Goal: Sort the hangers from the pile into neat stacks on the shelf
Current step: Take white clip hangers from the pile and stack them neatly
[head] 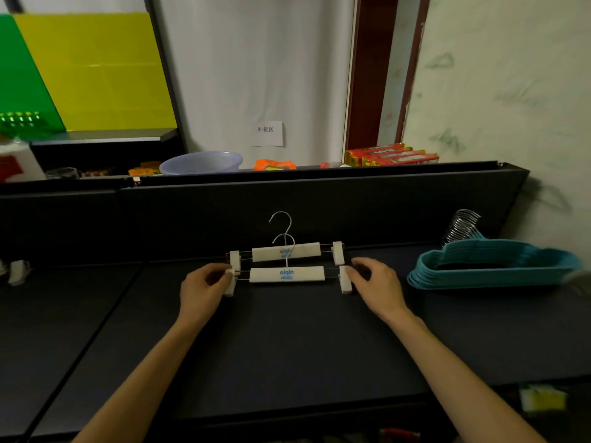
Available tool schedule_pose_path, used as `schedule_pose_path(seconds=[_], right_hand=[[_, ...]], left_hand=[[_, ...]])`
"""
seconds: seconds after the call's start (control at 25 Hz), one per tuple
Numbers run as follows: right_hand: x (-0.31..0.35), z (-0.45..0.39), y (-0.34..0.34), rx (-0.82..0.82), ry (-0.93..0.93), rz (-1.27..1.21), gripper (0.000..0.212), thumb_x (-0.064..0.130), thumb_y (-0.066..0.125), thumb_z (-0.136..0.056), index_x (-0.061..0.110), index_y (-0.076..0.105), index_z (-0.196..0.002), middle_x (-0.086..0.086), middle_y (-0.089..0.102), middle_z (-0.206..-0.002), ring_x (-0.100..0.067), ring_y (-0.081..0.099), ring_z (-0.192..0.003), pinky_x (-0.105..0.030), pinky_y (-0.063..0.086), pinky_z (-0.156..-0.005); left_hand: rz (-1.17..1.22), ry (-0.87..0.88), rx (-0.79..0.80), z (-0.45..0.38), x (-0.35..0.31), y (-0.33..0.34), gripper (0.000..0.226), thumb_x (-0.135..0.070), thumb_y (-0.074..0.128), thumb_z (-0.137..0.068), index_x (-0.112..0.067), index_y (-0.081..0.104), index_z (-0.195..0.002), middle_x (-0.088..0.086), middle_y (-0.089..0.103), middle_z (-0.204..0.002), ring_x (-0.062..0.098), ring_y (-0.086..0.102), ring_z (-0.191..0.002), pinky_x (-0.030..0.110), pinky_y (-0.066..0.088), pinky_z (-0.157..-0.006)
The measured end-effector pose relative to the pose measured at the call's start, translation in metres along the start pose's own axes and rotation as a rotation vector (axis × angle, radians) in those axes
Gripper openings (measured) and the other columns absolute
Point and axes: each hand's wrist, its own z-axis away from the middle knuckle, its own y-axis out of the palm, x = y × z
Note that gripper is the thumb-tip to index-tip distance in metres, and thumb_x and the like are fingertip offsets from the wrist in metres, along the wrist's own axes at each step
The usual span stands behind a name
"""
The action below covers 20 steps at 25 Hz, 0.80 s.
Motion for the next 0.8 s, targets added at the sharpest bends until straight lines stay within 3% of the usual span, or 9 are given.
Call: schedule_pose_path(seconds=[0.2, 0.36, 0.48, 0.72, 0.8], right_hand=[[0.005, -0.002, 0.004, 0.034, -0.026, 0.063, 0.036, 0.039, 0.052, -0.101, 0.024, 0.063, -0.131, 0.001, 0.066, -0.127, -0.013, 0.058, -0.117, -0.033, 0.051, -0.094], [0.008, -0.007, 0.008, -0.009, 0.047, -0.028, 0.033, 0.036, 0.057, -0.099, 0.023, 0.065, -0.129, 0.002, 0.067, -0.125, -0.013, 0.061, -0.113, -0.029, 0.049, -0.088], [0.009, -0.011, 0.013, -0.056, 0.083, -0.096, 0.03, 0.033, 0.062, -0.097, 0.023, 0.067, -0.124, 0.001, 0.069, -0.12, -0.013, 0.062, -0.11, -0.033, 0.053, -0.09], [0.009, -0.014, 0.016, -0.081, 0.037, -0.027, 0.03, 0.033, 0.06, -0.098, 0.021, 0.066, -0.125, -0.001, 0.069, -0.117, -0.013, 0.063, -0.105, -0.03, 0.052, -0.084], [0.013, -0.011, 0.014, -0.09, 0.044, -0.02, 0.035, 0.033, 0.058, -0.099, 0.019, 0.061, -0.131, -0.003, 0.066, -0.122, -0.018, 0.061, -0.112, -0.036, 0.053, -0.09]], left_hand=[[-0.047, 0.001, 0.003, -0.002, 0.001, 0.001, 0.028, -0.023, 0.066, -0.096, -0.023, 0.067, -0.124, 0.001, 0.066, -0.124, 0.011, 0.058, -0.109, 0.031, 0.05, -0.092], [-0.053, -0.005, -0.005, -0.004, 0.004, 0.004, 0.028, -0.027, 0.066, -0.096, -0.025, 0.068, -0.123, 0.0, 0.067, -0.124, 0.01, 0.059, -0.109, 0.026, 0.048, -0.087], [-0.108, 0.021, -0.006, -0.006, 0.006, 0.005, 0.027, -0.03, 0.064, -0.097, -0.027, 0.066, -0.124, -0.003, 0.066, -0.122, 0.007, 0.058, -0.107, 0.026, 0.047, -0.086], [-0.163, 0.04, -0.026, -0.009, 0.007, 0.009, 0.028, -0.032, 0.061, -0.098, -0.027, 0.064, -0.125, -0.008, 0.064, -0.117, 0.011, 0.062, -0.11, 0.023, 0.047, -0.083], [-0.151, 0.046, -0.035, -0.008, 0.003, 0.009, 0.036, -0.031, 0.059, -0.1, -0.025, 0.058, -0.136, -0.004, 0.06, -0.128, 0.013, 0.061, -0.114, 0.027, 0.05, -0.087]])
